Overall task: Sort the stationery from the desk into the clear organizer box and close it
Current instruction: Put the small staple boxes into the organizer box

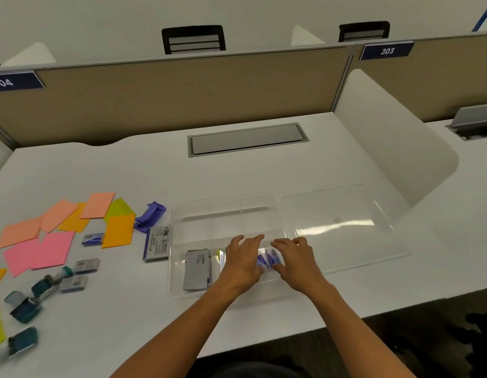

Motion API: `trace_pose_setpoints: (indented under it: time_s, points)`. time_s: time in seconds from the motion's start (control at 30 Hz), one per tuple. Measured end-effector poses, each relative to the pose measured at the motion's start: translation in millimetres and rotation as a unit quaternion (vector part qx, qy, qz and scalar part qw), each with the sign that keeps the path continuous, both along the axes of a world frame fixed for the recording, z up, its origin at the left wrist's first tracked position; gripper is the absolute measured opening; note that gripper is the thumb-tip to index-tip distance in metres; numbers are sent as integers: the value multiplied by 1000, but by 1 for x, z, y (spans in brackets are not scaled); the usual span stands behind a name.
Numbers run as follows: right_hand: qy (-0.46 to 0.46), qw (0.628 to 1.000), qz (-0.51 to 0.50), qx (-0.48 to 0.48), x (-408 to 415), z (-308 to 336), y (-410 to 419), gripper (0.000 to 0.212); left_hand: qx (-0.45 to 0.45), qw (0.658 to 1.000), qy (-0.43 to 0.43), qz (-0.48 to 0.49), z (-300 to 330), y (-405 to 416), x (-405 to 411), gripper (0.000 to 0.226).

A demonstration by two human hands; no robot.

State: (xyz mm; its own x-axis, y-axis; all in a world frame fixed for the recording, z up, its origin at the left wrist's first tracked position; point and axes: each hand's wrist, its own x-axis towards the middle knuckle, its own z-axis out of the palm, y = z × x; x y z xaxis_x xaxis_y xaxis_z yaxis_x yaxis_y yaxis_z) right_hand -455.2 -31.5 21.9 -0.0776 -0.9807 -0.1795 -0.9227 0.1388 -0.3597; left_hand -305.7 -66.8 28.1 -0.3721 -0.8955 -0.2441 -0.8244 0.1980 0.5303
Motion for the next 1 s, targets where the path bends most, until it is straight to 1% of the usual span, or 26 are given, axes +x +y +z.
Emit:
trace_pose_setpoints:
  time_s: [0.2, 0.43, 0.57, 0.73, 0.9, 1.0]
  points:
    - [-30, 999, -8, -19, 1, 0, 2, 53, -3, 1000, -2, 2, -4, 1, 4, 74]
    - [-80, 993, -3, -92, 15, -1, -6, 51, -50, 997, 45, 25, -2, 2, 19, 63]
    - [-111, 987, 19, -115, 31, 2, -14, 46, -78, 993, 67, 55, 2, -2, 35, 60]
    - [-139, 982, 53, -114, 59, 6, -29, 42, -121, 982, 110, 98, 3, -7, 65, 54]
    - [-167, 977, 98, -89, 93, 12, -41, 51, -153, 962, 150, 167, 4, -6, 110, 48]
    - [-173, 974, 122, -76, 117, 15, -47, 53, -157, 952, 152, 216, 3, -3, 140, 47]
